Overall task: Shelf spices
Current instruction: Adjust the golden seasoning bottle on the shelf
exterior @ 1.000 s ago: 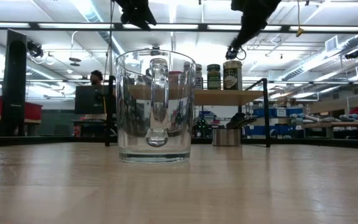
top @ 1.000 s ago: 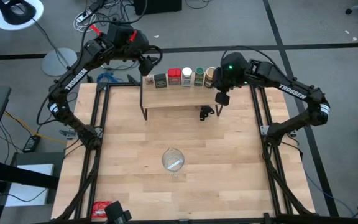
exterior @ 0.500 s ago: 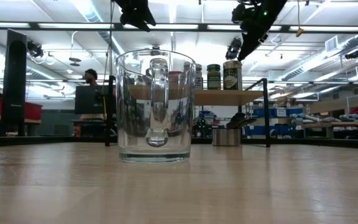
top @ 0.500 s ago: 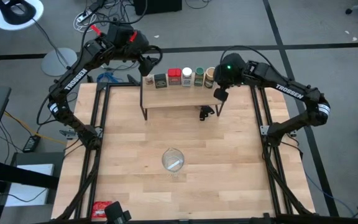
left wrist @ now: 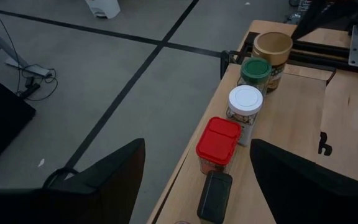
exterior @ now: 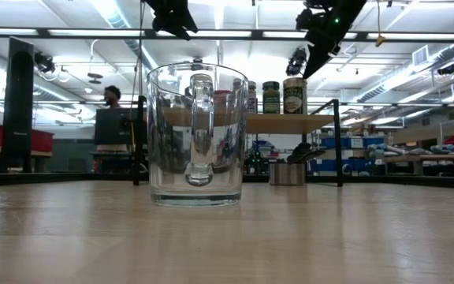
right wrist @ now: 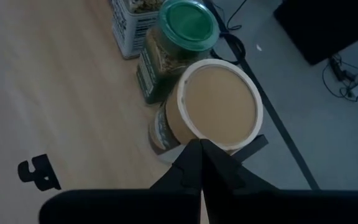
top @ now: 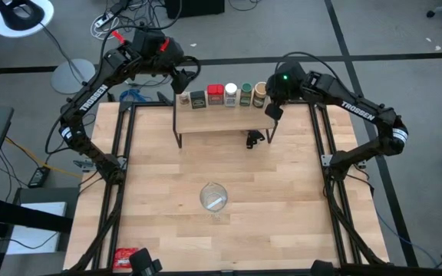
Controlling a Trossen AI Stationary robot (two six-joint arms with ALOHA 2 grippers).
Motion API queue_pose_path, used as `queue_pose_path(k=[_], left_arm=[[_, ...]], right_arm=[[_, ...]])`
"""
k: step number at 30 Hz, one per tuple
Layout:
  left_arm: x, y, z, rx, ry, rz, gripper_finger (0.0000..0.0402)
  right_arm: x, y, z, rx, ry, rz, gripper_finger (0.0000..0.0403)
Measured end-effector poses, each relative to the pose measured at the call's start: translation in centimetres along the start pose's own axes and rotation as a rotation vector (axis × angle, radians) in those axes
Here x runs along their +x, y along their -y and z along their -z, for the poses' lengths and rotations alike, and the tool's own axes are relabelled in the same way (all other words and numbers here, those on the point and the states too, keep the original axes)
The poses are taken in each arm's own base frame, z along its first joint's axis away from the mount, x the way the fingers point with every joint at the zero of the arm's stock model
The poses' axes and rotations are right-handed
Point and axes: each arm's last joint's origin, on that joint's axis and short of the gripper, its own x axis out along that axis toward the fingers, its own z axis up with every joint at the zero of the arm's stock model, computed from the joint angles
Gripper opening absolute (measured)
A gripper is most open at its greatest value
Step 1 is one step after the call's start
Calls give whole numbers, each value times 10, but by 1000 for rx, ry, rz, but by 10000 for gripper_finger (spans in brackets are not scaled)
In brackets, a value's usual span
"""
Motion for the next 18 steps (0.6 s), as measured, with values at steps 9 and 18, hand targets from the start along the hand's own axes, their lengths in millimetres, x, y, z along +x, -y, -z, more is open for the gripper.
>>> queue_pose_path(k=[9,18], left_arm=[[0,0,0,0,0,0,296],[0,0,0,1,0,0,296]], right_arm=[[1,6,0,10,11,18,0],[0,-2,-3,-25,59,-90,0]])
